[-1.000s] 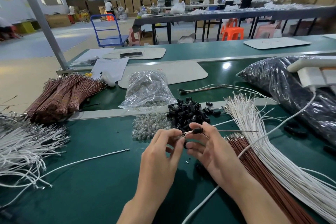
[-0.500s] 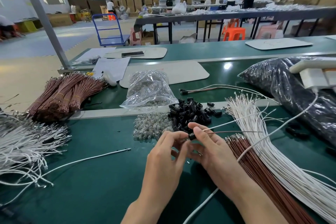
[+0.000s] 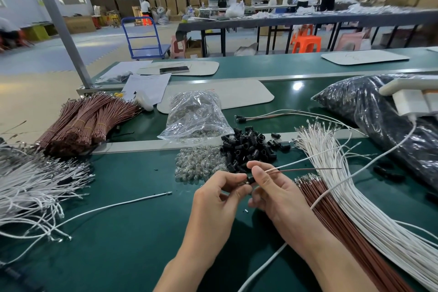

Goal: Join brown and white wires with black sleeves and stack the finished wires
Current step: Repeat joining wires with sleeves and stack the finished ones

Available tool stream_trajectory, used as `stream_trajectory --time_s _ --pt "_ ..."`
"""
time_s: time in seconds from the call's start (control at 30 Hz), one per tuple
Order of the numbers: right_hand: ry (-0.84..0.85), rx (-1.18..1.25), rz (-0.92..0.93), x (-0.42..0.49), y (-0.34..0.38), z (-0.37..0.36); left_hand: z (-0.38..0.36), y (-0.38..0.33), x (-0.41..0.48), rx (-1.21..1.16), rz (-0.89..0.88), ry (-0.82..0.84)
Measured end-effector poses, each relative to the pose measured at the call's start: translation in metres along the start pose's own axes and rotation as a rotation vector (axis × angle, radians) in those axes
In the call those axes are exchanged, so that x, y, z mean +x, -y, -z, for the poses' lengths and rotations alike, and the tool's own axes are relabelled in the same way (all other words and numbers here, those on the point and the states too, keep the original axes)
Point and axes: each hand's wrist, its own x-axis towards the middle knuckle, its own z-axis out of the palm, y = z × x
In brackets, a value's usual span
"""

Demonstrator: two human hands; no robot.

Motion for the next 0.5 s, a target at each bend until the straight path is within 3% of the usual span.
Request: stream_trajectory --time_s 0.23,0.5 --pt "0.025 0.002 -0.029 0.0004 0.0009 0.003 0.0015 -0.0007 0.0013 -0.043 0.014 -0.076" --pt "-0.014 -0.059 0.002 -0.0009 0.0033 0.0057 0.0023 -0.0081 0.0015 -0.082 0.017 -0.024"
